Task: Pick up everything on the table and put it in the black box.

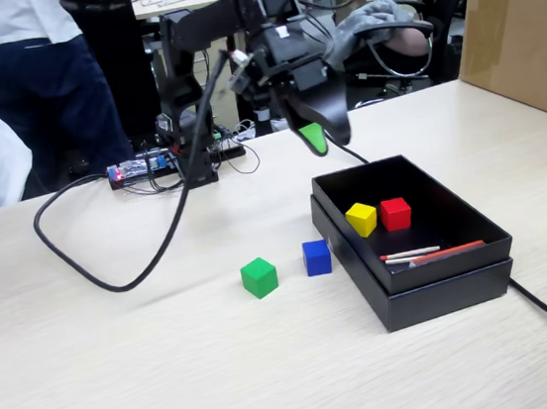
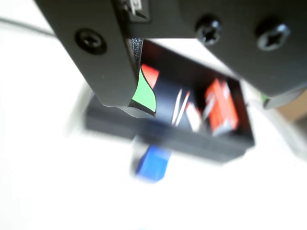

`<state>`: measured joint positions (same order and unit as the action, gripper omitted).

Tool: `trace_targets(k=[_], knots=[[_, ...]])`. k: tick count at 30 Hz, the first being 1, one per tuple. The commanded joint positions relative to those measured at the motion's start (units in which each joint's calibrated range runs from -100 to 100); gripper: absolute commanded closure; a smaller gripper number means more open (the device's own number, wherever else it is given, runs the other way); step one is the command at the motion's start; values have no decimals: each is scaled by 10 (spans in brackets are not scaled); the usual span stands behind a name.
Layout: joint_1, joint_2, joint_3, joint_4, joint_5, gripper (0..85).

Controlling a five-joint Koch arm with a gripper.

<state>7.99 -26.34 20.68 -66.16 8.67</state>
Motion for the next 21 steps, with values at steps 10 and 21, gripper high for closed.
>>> trace_targets(k=[10,21], knots=[[-80,122,-38,-1,-55,376],[-83,334,43,-1,-54,376]])
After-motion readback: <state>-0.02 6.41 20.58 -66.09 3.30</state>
